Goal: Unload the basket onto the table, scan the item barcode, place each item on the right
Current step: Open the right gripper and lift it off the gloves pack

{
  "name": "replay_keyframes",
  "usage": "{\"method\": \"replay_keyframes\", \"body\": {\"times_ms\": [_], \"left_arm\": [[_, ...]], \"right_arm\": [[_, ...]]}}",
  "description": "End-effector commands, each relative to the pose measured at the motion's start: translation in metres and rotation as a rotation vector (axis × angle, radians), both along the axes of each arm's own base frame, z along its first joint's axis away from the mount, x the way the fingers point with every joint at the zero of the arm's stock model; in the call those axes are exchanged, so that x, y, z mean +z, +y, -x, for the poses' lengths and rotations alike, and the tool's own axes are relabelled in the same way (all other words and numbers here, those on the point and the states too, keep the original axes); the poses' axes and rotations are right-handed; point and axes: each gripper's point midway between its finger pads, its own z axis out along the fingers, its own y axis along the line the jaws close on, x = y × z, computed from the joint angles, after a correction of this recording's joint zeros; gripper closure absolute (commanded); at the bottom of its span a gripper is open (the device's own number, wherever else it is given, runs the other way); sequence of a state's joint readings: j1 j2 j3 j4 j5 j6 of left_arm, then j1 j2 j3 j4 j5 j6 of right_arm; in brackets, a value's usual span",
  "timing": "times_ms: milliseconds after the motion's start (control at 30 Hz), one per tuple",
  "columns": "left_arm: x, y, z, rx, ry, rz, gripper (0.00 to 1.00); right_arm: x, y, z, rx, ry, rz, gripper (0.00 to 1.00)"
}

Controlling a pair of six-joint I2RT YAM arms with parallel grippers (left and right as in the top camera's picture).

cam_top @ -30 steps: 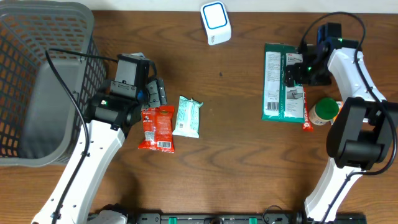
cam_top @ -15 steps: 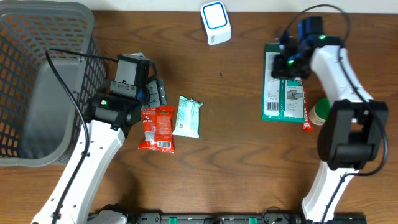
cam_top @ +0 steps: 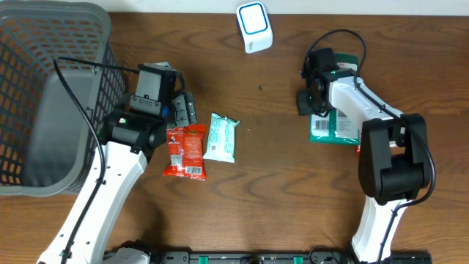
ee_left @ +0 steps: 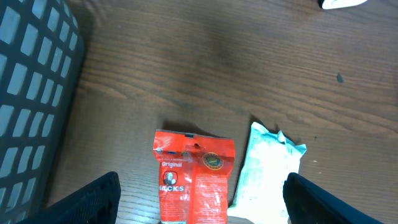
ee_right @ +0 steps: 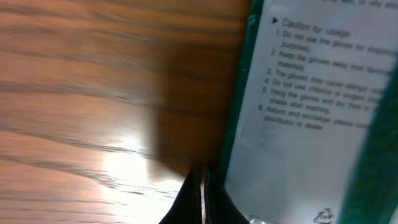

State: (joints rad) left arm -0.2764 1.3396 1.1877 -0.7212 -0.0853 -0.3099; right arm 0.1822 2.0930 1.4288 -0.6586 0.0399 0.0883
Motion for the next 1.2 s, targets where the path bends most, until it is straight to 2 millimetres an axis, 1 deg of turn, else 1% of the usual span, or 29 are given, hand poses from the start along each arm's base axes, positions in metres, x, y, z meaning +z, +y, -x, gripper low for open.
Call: {"method": "replay_keyframes", "body": {"times_ms": [0, 133, 400, 467, 567, 667, 733, 833, 867, 933, 1000, 1067, 1100, 1133, 1167], "left_arm": [[0.002, 0.003, 0.000, 0.005, -0.008, -0.013, 0.16], [0.002, 0.003, 0.000, 0.005, -0.008, -0.013, 0.16], [0.002, 0.003, 0.000, 0.005, -0.008, -0.013, 0.16], [0.002, 0.003, 0.000, 0.005, -0.008, -0.013, 0.16], [0.002, 0.003, 0.000, 0.005, -0.008, -0.013, 0.16], [0.002, 0.003, 0.000, 0.005, -0.008, -0.013, 0.16], [0.002, 0.003, 0.000, 0.005, -0.008, -0.013, 0.16], [0.002, 0.003, 0.000, 0.005, -0.008, -0.013, 0.16], [0.002, 0.003, 0.000, 0.005, -0.008, -0.013, 0.16], [0.002, 0.003, 0.000, 0.006, -0.008, -0.012, 0.16], [0.002, 0.003, 0.000, 0.006, -0.008, -0.012, 0.16], [0.002, 0.003, 0.000, 0.005, -0.008, -0.013, 0.16], [0.002, 0.003, 0.000, 0.005, -0.008, -0.013, 0.16], [0.002, 0.003, 0.000, 0.005, -0.008, -0.013, 0.16], [0.002, 0.003, 0.000, 0.005, -0.008, -0.013, 0.16]], "right_arm": [[-0.001, -0.035, 0.008, -0.078, 0.021, 0.102, 0.99], [-0.002, -0.055, 0.016, -0.130, 0.060, 0.106, 0.99], [-0.004, -0.091, 0.023, -0.210, 0.096, 0.108, 0.99], [-0.004, -0.095, 0.023, -0.200, 0.098, 0.099, 0.99], [-0.004, -0.094, 0.021, -0.144, 0.099, 0.056, 0.99], [0.001, -0.079, 0.015, -0.087, 0.082, -0.036, 0.99], [0.012, -0.066, 0.010, -0.070, 0.067, -0.109, 0.97], [0.041, -0.040, 0.004, -0.031, 0.046, -0.240, 0.90], [0.049, -0.033, 0.004, -0.017, 0.042, -0.267, 0.90], [0.067, -0.017, 0.005, 0.018, 0.030, -0.300, 0.86], [0.080, 0.000, 0.008, 0.059, 0.016, -0.304, 0.79], [0.088, 0.021, 0.014, 0.109, 0.014, -0.319, 0.68], [0.092, 0.036, 0.018, 0.140, 0.016, -0.346, 0.62], [0.095, 0.049, 0.021, 0.160, 0.022, -0.378, 0.45], [0.098, 0.066, 0.026, 0.175, 0.038, -0.429, 0.16]]}}
